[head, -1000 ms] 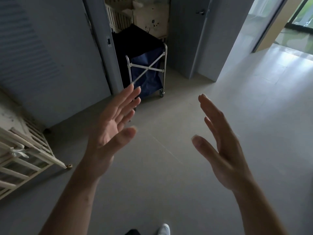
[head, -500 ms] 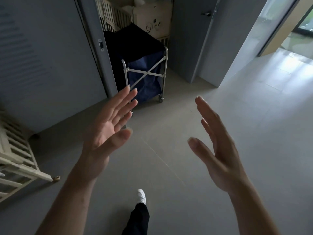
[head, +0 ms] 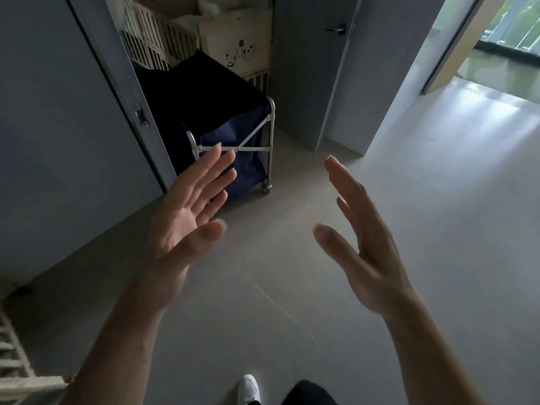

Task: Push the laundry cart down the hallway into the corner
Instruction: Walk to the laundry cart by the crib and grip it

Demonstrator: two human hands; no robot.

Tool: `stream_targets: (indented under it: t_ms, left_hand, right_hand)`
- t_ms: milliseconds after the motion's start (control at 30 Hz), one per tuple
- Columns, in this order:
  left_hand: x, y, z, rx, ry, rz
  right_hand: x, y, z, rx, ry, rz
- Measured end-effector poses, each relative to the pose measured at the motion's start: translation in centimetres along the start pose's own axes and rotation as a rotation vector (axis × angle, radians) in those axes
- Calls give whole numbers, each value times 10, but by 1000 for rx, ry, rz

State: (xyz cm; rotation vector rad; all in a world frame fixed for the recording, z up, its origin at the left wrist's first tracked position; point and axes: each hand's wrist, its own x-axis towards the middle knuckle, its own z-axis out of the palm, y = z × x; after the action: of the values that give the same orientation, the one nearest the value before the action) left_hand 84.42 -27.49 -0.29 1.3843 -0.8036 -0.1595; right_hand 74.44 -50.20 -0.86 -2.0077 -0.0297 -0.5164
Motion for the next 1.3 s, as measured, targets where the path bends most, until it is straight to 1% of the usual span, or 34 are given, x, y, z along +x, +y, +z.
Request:
stream_targets:
  t_ms: [233, 500, 633, 867, 1033, 1300]
  left_hand:
    - [62, -31, -20, 11, -41, -3]
    - [143, -73, -23, 36, -32, -33]
    - [196, -97, -17, 39, 0, -56]
    - [277, -130, -4, 57, 60, -43]
    - [315, -145, -6, 83, 82, -46]
    - [374, -174, -35, 89, 131, -53]
  right_hand:
    - [63, 27, 1, 20, 8, -3]
    - [141, 79, -14, 59, -4, -21]
    - [188, 113, -35, 64, -14, -38]
    - [267, 162, -70, 60, -65, -51]
    - [313, 184, -73, 81, -94, -64]
    - [387, 221, -64, 99, -121, -72]
